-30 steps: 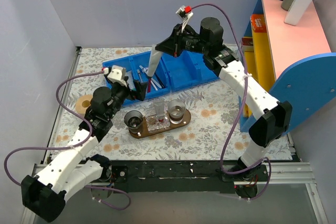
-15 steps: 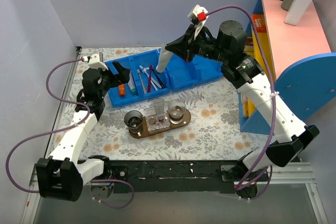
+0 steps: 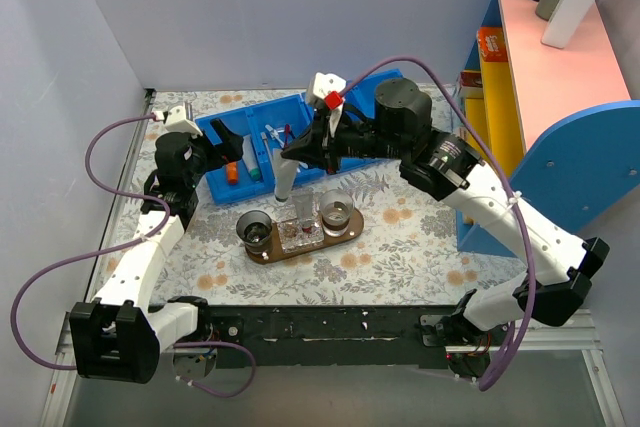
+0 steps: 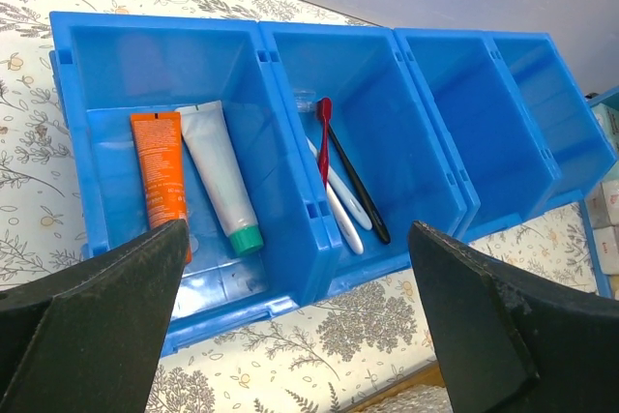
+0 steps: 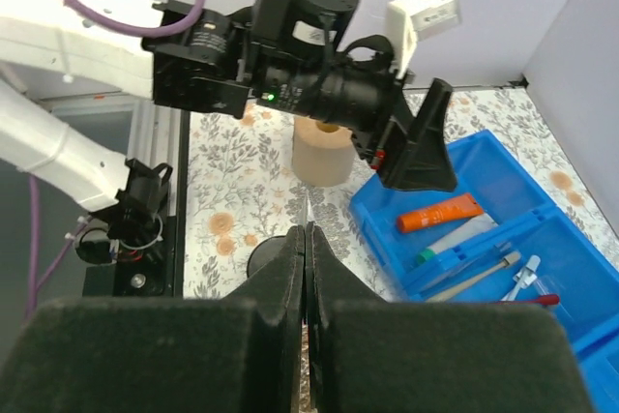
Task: Prepare toiletry sets of a toothbrush and toothpaste on the tray
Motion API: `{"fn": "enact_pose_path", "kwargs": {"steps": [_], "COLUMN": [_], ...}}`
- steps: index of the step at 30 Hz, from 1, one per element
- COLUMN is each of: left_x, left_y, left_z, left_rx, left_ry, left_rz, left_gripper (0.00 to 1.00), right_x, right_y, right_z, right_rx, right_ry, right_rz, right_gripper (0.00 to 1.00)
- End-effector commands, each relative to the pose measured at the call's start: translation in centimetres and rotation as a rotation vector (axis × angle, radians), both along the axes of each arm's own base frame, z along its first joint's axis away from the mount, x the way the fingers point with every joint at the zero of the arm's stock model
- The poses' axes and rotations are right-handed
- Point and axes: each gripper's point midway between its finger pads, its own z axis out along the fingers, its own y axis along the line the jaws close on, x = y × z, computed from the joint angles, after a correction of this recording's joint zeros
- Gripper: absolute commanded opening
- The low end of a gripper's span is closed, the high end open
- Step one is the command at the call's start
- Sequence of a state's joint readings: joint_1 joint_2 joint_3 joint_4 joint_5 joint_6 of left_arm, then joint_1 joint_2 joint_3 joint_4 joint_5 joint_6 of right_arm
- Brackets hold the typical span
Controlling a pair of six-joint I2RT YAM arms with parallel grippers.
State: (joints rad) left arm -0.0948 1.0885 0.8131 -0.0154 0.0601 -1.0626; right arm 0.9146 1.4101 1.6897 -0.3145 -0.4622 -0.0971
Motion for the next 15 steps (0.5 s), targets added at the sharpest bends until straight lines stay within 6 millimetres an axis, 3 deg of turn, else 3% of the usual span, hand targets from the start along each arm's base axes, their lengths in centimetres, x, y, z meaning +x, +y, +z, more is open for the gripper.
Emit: {"fn": "enact_pose_path", "kwargs": {"steps": [1, 8, 15], "left_x": [-0.4, -0.6, -0.3], "left_y": [-0.3, -0.1, -0.2], "left_z": [0.8, 0.8, 0.6], "left_rx": [0.013, 0.019, 0.019], "left_ry": [-0.031, -0.037, -0.028], "left_rz": [-0.026, -0.018, -0.027], "left_gripper": [0.98, 0.98, 0.98], "right_x": [-1.8, -1.3, -1.1], "right_y": [0.8, 3.1, 3.8], "right_z": [1.1, -3.2, -5.2], "right_rx": [0.018, -0.106, -0.153], "right_ry": [-0.088, -0.089, -0.081], "right_rz": [0.076, 0.122, 0.151], "right_gripper": [0.01, 0.01, 0.01]}}
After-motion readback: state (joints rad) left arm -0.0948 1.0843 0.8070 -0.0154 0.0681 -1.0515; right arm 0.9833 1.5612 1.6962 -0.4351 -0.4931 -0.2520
